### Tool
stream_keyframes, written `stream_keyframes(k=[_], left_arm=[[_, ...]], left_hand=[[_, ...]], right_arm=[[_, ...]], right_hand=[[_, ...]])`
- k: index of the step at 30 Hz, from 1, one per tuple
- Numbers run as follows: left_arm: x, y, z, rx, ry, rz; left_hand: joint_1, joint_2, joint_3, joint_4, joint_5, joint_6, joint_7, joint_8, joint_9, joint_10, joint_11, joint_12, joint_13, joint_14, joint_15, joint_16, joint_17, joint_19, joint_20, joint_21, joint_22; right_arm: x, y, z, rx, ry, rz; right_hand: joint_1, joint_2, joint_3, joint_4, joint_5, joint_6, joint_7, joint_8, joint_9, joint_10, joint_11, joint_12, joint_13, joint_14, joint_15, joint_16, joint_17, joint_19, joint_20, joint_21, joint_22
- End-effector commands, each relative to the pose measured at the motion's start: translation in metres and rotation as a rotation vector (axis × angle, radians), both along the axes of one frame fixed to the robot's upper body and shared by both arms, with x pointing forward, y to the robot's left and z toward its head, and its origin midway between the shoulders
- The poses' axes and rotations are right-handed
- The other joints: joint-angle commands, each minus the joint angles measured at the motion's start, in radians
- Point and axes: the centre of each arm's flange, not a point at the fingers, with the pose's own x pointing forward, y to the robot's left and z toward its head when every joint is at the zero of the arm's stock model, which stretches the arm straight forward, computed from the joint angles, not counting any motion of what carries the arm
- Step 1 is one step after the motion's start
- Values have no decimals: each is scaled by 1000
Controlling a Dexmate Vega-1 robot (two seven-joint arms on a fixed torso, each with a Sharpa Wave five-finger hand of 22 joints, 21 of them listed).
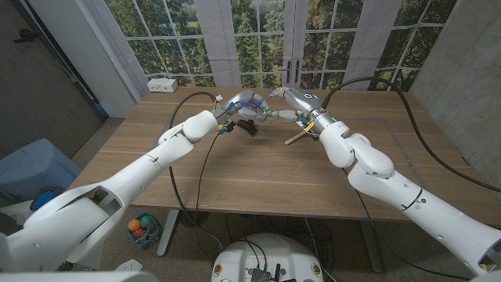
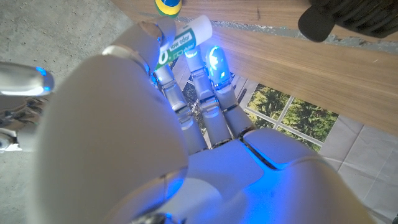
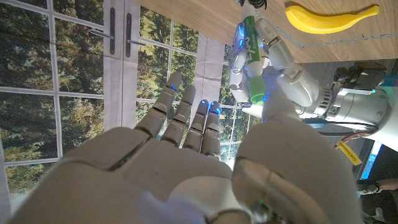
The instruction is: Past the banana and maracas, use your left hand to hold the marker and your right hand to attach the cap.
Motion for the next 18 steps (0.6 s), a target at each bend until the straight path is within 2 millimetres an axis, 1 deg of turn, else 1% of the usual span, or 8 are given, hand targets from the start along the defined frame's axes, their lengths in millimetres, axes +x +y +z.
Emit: stream_keyframes(k=[1,5,7,9,10,12,13,18], left_arm=[[5,3,-3,-63,78,-28],[7,3,-4,-99,119,-42],[7,3,-4,-114,135,-52],[8,2,-4,-125,152,-60],[8,2,-4,-132,160,-63],[9,1,-4,-149,181,-70],[9,1,-3,-158,194,-76],[12,0,-4,-229,288,-89]], left_hand=[[7,11,30,28,5,6,-1,1,3,53,-48,2,29,227,-259,-2,178,0,-120,2,-1],[8,11,30,28,5,7,-2,1,3,52,-48,-2,26,227,-259,-3,177,1,-121,2,-2],[8,10,30,28,5,6,-2,1,4,54,-49,-2,26,228,-259,-3,179,1,-121,2,-2],[8,10,30,28,6,7,-1,1,3,53,-49,-3,25,229,-259,-2,180,2,-122,2,-2],[8,10,30,28,6,7,-1,0,3,54,-49,-2,25,229,-259,-2,180,2,-122,2,-2],[9,10,30,27,6,7,-2,0,2,52,-48,-4,25,230,-259,-2,181,3,-122,2,-2],[9,9,30,27,6,7,-3,0,3,52,-48,-4,25,231,-259,-2,181,4,-121,1,-3],[7,10,31,28,8,7,-4,2,7,53,-48,-4,25,232,-259,-2,183,5,-122,-1,-4]], right_arm=[[4,-8,6,-4,179,20],[6,-14,6,24,232,92],[6,-18,6,59,247,154],[6,-20,5,90,235,197],[6,-21,4,106,231,217],[5,-23,3,139,217,257],[4,-23,2,155,208,271],[1,-28,-4,269,130,354]], right_hand=[[-72,-21,-32,18,16,-68,14,4,-3,-42,13,-29,-11,-40,-28,-26,-6,-26,20,-18,1],[-170,-34,-74,58,29,-119,23,8,-8,-68,32,-47,-23,-77,0,-53,-15,-64,36,-40,1],[-231,-16,-89,90,28,-120,28,15,-9,-68,38,-49,-29,-80,12,-59,-17,-77,43,-49,2],[-265,-5,-97,108,26,-103,27,24,-11,-59,46,-47,-33,-76,14,-60,-19,-80,46,-52,2],[-306,14,-105,131,23,-85,24,31,-13,-41,54,-41,-38,-70,17,-61,-21,-81,45,-55,2],[-339,28,-111,147,20,-60,19,39,-14,-23,58,-37,-42,-59,20,-60,-22,-73,40,-54,2],[-369,47,-114,164,18,-32,17,47,-16,-2,60,-31,-47,-44,15,-57,-23,-68,35,-54,2],[-423,97,-113,197,15,5,16,54,-19,28,64,-24,-57,-20,2,-51,-22,-53,16,-52,2]])
